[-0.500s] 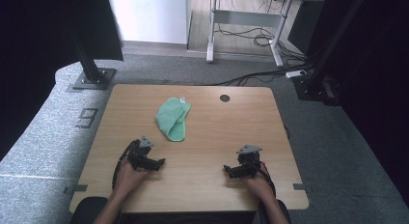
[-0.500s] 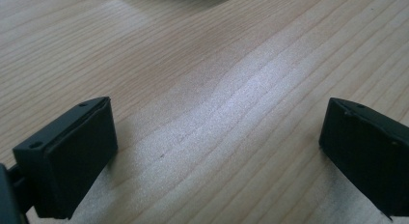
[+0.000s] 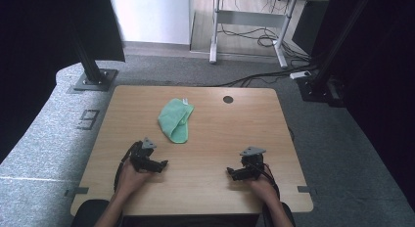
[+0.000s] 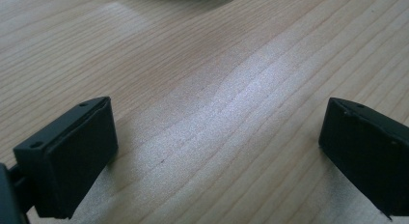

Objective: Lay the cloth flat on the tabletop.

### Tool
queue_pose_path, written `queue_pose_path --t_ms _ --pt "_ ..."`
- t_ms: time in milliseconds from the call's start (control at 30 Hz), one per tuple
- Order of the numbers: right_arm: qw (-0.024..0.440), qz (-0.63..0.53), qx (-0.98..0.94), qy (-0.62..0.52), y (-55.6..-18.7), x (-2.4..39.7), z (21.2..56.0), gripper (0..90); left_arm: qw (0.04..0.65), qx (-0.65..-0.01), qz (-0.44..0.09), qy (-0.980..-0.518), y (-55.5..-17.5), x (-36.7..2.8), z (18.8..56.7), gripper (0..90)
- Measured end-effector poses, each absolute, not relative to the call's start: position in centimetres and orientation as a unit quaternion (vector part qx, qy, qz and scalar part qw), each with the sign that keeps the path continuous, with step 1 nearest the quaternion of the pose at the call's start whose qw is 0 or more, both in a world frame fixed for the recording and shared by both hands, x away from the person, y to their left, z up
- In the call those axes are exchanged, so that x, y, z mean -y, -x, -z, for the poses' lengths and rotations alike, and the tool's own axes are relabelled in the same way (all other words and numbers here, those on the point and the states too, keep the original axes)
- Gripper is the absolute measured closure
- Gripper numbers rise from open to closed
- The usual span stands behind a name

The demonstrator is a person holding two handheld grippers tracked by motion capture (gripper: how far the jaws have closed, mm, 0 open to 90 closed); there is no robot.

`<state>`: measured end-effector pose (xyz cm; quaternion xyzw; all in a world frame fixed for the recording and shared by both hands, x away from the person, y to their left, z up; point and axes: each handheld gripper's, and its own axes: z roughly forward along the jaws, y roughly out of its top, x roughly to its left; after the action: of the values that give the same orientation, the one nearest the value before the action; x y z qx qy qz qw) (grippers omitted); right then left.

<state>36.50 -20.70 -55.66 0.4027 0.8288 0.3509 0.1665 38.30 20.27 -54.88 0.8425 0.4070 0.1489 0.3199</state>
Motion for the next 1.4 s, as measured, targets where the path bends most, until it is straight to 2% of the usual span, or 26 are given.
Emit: queue_pose_path --t_ms 400,533,667,933,1400 --pt "0.166 -0.351 -0.829 -0.403 -36.5 20.7 55.7 0.0 0.321 -0.413 -0.146 -0.84 -38.7 -20.2 54.5 6.9" --pt "0.167 -0.351 -0.829 -0.402 -36.5 20.7 55.7 0.0 0.325 -0.41 -0.142 -0.84 -38.8 -20.2 54.3 13.8" --pt "0.167 -0.351 -0.829 -0.402 -36.5 20.7 55.7 0.0 0.329 -0.404 -0.146 -0.841 -39.1 -20.1 53.6 15.8" --pt "0.167 -0.351 -0.829 -0.403 -36.5 20.7 55.7 0.0 0.341 -0.396 -0.147 -0.84 -39.8 -19.9 52.6 25.3" --pt "0.166 -0.351 -0.829 -0.403 -36.5 20.7 55.7 0.0 0.337 -0.373 -0.163 -0.849 -43.6 -17.7 49.8 44.5"
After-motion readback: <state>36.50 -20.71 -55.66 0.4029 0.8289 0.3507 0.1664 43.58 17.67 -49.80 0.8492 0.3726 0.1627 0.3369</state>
